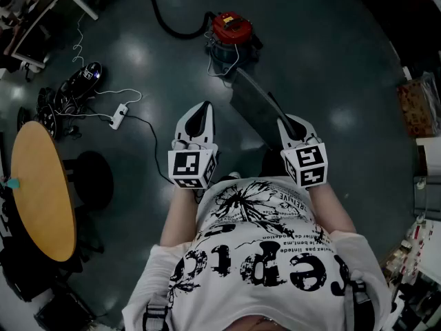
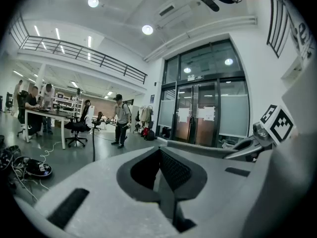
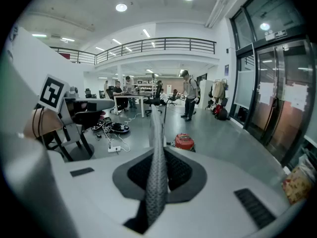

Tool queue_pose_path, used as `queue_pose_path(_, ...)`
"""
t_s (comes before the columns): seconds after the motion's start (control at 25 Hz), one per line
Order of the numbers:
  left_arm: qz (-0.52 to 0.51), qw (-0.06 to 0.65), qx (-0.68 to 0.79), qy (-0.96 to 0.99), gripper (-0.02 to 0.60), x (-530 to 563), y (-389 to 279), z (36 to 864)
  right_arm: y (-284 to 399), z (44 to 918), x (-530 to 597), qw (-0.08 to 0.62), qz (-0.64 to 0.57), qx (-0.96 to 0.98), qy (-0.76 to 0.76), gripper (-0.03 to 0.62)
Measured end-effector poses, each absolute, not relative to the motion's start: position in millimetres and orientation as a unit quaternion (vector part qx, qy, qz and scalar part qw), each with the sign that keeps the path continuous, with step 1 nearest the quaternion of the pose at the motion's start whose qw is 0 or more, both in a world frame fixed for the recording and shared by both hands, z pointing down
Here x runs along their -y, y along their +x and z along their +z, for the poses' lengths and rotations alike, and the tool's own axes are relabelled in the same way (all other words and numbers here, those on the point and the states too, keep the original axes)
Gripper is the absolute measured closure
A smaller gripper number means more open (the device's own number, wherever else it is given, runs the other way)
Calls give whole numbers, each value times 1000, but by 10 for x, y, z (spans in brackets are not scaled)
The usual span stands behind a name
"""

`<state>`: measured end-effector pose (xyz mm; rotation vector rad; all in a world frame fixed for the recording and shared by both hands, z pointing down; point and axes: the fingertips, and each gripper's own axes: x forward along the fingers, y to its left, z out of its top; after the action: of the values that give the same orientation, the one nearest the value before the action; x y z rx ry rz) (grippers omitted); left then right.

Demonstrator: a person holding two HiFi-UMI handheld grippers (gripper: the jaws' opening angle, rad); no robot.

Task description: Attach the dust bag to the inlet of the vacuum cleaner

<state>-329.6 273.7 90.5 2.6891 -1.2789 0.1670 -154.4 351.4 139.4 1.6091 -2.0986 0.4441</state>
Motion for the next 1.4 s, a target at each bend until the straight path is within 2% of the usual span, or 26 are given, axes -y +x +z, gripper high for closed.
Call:
queue_pose_path(0.32, 69, 75, 468, 878, 578, -2079, -2584, 977, -768, 1600, -2755, 225, 175, 796, 534, 572)
queue_pose_path(0.64, 92, 81, 505, 855, 578, -1379, -1455, 1037, 276, 1597, -1780, 252, 155, 846, 444, 572)
queue_pose_path(1.04, 91, 130, 515, 843, 578, -691, -334, 1343, 1454, 1637, -899, 261, 149, 855, 423, 572)
queue_pose_path(1.2, 115, 141, 510, 840, 578, -595, -211, 1572, 1690, 1834, -645, 268, 166, 844, 434, 572)
queue_pose_path(1.4, 115, 159, 526, 827, 578, -143, -346, 1840, 1612, 2075, -266, 274, 195, 835, 436, 572)
